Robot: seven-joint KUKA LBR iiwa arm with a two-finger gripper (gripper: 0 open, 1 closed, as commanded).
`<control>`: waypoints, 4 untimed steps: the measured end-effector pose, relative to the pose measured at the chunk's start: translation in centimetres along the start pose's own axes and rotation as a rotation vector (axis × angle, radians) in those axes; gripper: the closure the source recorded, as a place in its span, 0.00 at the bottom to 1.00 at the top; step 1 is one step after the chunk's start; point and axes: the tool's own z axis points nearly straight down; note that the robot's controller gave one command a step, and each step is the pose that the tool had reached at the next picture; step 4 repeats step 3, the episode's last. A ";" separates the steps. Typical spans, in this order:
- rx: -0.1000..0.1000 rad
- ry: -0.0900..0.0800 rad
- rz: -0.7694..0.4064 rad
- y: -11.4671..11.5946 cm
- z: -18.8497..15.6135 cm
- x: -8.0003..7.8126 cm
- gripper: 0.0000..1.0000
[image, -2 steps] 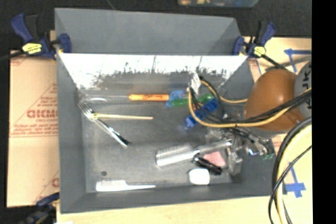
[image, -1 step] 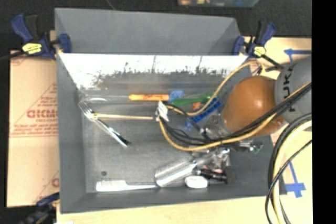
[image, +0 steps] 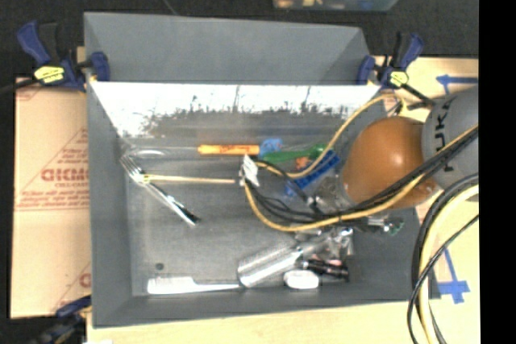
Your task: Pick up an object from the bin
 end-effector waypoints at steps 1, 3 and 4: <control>-0.009 0.003 0.002 0.2 -3.2 0.1 1.00; -0.002 -0.001 0.006 -0.3 -10.7 -0.1 1.00; -0.002 -0.001 0.006 -0.3 -10.7 -0.1 1.00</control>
Offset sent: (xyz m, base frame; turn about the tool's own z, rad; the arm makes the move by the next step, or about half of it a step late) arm -0.0034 0.0009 0.1155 0.0015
